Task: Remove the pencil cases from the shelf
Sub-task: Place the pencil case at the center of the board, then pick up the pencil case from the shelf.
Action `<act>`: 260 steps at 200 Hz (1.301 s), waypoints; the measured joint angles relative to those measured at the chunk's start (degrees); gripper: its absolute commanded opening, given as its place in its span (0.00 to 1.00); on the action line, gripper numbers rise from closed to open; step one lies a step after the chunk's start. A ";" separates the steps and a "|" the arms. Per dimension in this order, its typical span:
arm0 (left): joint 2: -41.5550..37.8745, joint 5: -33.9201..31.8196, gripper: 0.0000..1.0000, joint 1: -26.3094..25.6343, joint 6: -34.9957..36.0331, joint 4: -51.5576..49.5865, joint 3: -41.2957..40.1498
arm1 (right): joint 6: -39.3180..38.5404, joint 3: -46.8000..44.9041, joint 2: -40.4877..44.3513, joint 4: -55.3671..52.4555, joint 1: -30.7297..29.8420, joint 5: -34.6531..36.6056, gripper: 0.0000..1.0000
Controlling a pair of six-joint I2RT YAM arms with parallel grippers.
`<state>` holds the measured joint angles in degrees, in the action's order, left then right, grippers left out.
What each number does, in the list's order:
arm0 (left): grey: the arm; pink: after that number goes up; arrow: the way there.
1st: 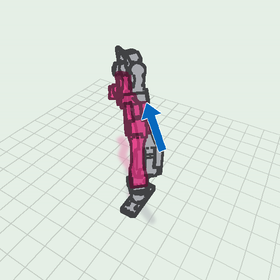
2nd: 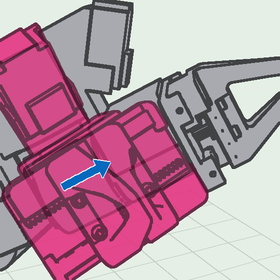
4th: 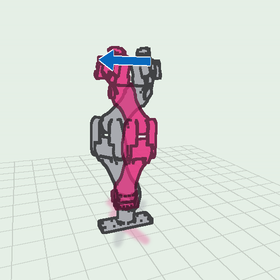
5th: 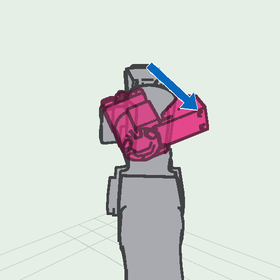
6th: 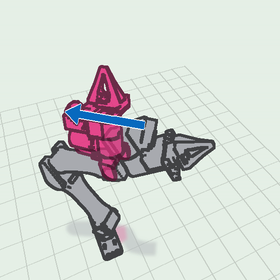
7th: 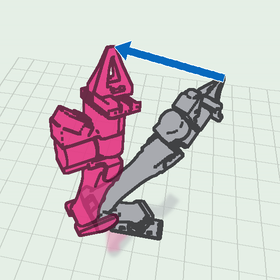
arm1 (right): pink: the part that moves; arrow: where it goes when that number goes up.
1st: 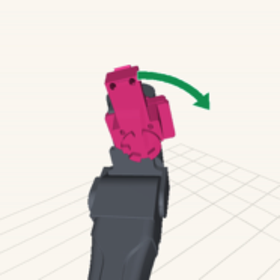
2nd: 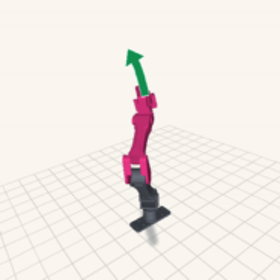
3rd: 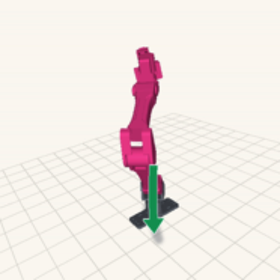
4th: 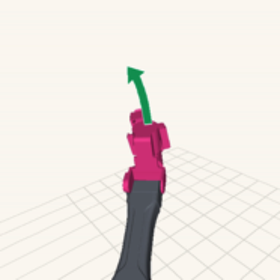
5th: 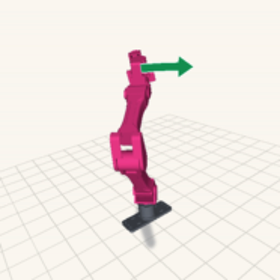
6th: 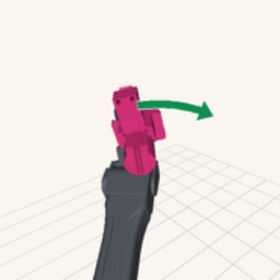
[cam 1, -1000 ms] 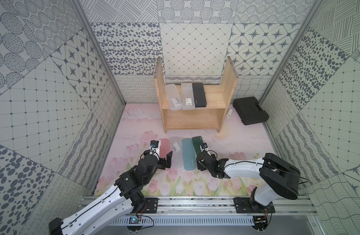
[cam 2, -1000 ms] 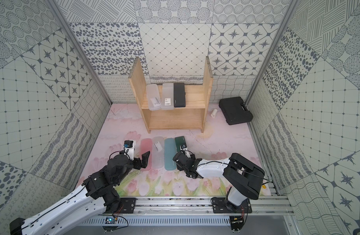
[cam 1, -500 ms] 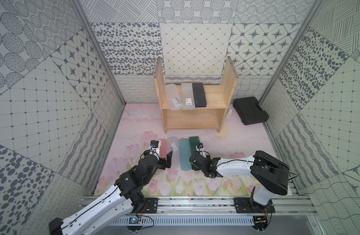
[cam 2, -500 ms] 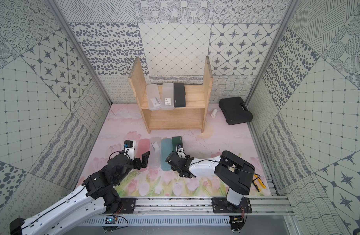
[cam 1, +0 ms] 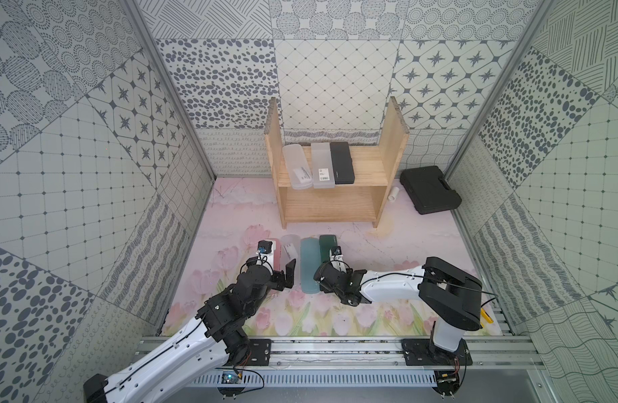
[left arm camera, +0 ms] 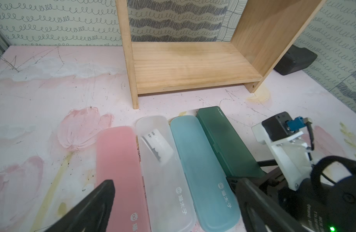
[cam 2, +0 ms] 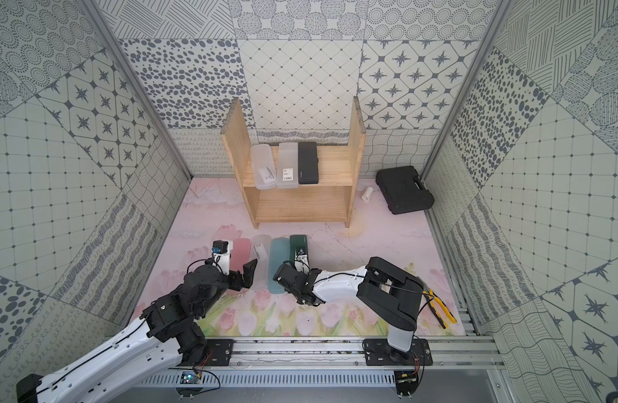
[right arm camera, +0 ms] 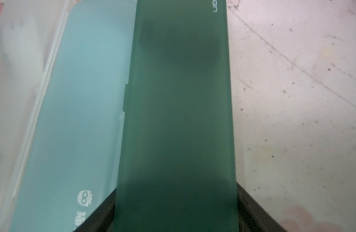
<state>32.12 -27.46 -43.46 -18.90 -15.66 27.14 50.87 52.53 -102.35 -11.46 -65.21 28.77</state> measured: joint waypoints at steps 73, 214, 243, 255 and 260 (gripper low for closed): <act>-0.26 -0.11 0.99 0.00 0.00 0.00 0.00 | -0.66 -0.35 5.31 -4.59 -0.39 -1.99 0.90; 17.35 -1.79 0.99 0.00 -3.23 -6.03 26.16 | -24.22 -6.01 39.30 -6.43 14.47 -10.73 0.98; 24.11 -2.19 0.99 0.00 -3.34 -6.51 33.99 | -29.35 -8.20 42.56 -6.27 15.82 -7.61 0.98; 26.80 -3.04 0.99 0.00 -2.95 -6.45 37.16 | -30.97 -9.51 43.36 -5.75 15.87 -6.47 0.98; 27.82 -3.41 0.99 0.00 -2.62 -6.34 38.38 | -31.47 -10.21 43.71 -5.27 15.87 -6.12 0.98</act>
<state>59.94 -30.87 -43.46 -21.52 -22.00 65.52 19.40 42.33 -58.63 -16.73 -49.34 22.65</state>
